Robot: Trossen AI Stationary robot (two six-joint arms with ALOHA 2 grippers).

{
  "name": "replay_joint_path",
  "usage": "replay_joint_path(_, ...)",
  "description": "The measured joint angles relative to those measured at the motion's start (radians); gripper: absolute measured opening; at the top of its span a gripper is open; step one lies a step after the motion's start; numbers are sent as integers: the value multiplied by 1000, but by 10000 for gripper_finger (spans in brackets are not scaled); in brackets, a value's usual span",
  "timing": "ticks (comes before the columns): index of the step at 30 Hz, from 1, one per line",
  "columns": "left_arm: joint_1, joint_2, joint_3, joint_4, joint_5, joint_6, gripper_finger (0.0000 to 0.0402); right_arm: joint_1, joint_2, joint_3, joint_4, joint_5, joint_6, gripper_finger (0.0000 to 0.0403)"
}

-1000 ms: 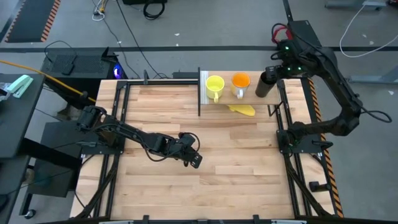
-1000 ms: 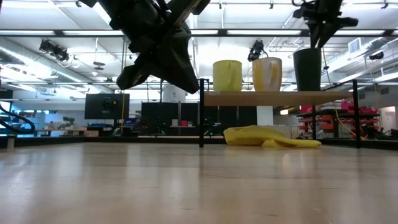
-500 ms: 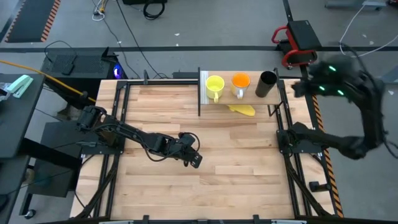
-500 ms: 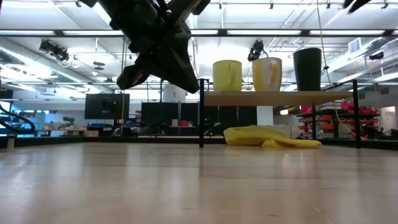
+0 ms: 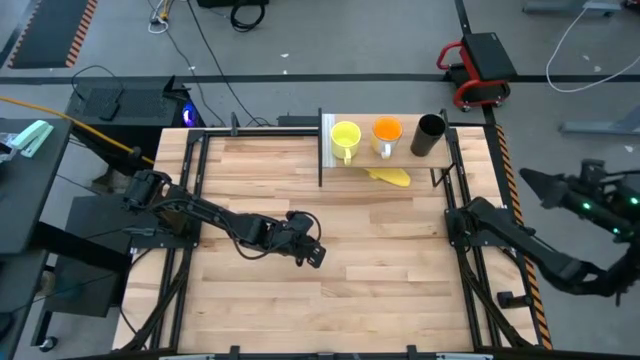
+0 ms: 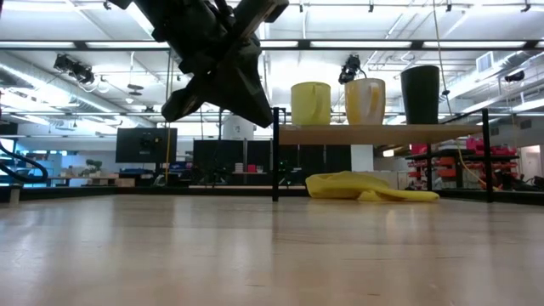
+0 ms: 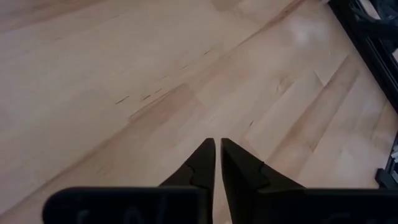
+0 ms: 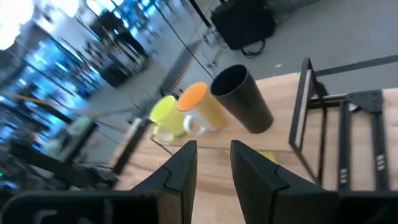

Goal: Stack small to large cups/mugs on shelf
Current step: Return to Home Position

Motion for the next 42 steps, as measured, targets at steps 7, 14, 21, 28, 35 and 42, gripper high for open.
replay_joint_path(7,2,0,0,0,0,-5,23,0,-41,0,0,-123,-6,105)
replay_joint_path(14,-1,0,0,1,4,-33,31,0,-41,-2,1,-130,-25,105)
replay_joint_path(21,-10,0,-1,121,9,45,35,-121,-55,-3,66,-431,-160,105)
replay_joint_path(28,-22,-49,-1,449,28,289,28,-286,-165,19,329,-710,-70,105)
replay_joint_path(35,31,-265,0,479,20,527,37,-252,-189,35,388,-718,-11,105)
replay_joint_path(42,47,-466,0,396,-36,670,34,-175,-189,35,388,-634,-22,105)
